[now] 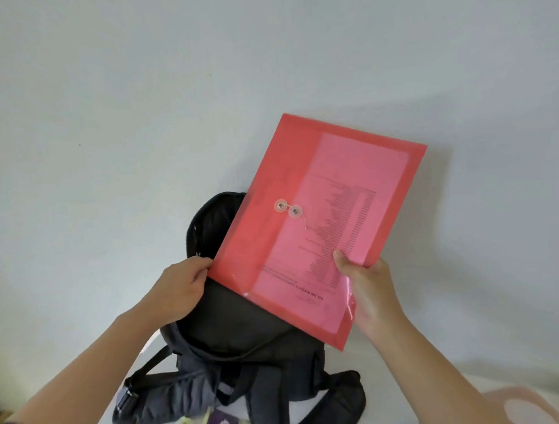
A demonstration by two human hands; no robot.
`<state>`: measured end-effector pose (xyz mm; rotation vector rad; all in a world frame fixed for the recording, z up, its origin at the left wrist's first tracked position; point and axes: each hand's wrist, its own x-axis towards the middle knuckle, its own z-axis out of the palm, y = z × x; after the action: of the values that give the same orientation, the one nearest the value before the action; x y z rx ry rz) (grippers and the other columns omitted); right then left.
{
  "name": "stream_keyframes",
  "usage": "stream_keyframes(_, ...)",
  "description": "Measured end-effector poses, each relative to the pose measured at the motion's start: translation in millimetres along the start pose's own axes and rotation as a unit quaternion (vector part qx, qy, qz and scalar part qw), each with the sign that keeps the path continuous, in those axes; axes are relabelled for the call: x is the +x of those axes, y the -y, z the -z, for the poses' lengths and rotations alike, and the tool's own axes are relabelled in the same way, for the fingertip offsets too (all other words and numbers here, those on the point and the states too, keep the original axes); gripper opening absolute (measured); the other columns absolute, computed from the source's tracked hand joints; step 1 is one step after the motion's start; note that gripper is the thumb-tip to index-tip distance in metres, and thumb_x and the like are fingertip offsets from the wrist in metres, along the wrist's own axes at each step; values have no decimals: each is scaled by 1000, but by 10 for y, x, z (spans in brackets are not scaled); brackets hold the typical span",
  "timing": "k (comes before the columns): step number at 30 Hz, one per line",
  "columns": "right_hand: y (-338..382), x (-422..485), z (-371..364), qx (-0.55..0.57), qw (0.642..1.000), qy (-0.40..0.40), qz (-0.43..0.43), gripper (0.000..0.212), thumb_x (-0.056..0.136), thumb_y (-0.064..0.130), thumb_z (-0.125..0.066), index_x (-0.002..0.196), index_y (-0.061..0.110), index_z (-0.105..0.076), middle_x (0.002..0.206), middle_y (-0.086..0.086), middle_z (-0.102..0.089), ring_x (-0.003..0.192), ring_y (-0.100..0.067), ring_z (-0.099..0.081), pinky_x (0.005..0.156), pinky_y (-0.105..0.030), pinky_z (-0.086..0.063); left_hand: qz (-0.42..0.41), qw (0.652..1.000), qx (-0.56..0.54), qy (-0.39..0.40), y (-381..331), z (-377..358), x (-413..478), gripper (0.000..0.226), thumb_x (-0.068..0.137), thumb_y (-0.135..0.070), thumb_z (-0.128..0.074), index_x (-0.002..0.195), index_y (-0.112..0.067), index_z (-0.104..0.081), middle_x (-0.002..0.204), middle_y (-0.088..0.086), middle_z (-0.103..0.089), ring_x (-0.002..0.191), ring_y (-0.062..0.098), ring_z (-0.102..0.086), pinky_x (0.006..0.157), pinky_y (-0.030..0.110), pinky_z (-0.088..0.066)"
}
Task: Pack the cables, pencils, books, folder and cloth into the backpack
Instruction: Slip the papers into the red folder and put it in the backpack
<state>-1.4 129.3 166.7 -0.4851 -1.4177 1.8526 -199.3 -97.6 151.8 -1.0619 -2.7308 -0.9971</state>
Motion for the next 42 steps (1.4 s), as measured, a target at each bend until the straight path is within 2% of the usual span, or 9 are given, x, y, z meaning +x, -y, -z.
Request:
stream_keyframes(8,125,390,-413,-100,983,-24,151,23,97,14,-68,119,18,-69,111,4,-75,102,-9,-72,88,-28,-59,-92,958,220,162,-4,-35,244,51,107,-54,-14,140,-48,-52,136,-16,-54,128,12,-43,107,42,-28)
stream_keyframes(14,65,626,-573,-194,959,2,205,27,99,15,-65,125,22,-65,111,15,-70,102,1,-67,86,-14,-54,-122,950,241,156,-4,-198,356,101,68,-70,13,151,-45,-38,144,-14,-45,137,11,-36,112,42,-28)
stream_keyframes(20,-37,739,-577,-251,941,-6,228,33,100,15,-63,133,13,-64,116,5,-69,107,-10,-65,90,-16,-51,-161,962,213,58,44,-347,392,71,73,-67,-5,109,-37,-59,109,-18,-57,106,7,-48,96,32,-35)
stream_keyframes(25,20,814,-467,-248,941,-20,229,30,100,11,-64,130,13,-65,107,14,-68,99,3,-64,84,-8,-51,-204,966,159,10,142,-419,425,46,80,-60,-21,87,-33,-58,87,-15,-58,85,7,-48,79,29,-35)
stream_keyframes(28,38,833,-443,-251,940,-12,233,28,99,11,-64,128,15,-65,106,18,-67,96,11,-62,83,-5,-50,-221,965,139,-19,168,-470,372,40,83,-54,-28,86,-29,-59,86,-14,-58,82,10,-53,79,29,-38)
stream_keyframes(30,51,838,-463,-256,936,-8,242,26,99,11,-64,124,20,-64,105,21,-65,91,17,-62,81,-2,-49,-219,968,124,-19,176,-475,352,39,84,-53,-28,86,-28,-58,85,-14,-56,78,8,-51,101,28,-41)
stream_keyframes(32,54,848,-471,-249,936,-13,249,26,99,10,-64,123,22,-64,105,20,-66,90,19,-63,81,-3,-49,-202,972,123,10,153,-432,330,43,83,-55,-20,90,-29,-53,85,-15,-54,79,8,-49,121,31,-20)
stream_keyframes(37,21,842,-450,-206,950,-24,232,22,99,13,-65,119,22,-66,106,17,-70,94,10,-67,82,-10,-53,-189,964,175,71,72,-356,269,47,83,-56,-8,95,-29,-44,67,-10,-53,68,11,-51,122,37,-20)
stream_keyframes(42,-2,819,-502,-252,937,18,242,24,99,15,-65,122,22,-65,109,15,-69,101,6,-65,85,-9,-53,-194,963,187,5,174,-497,192,52,90,-51,-13,114,-30,-54,89,-12,-65,89,12,-61,117,42,-28)
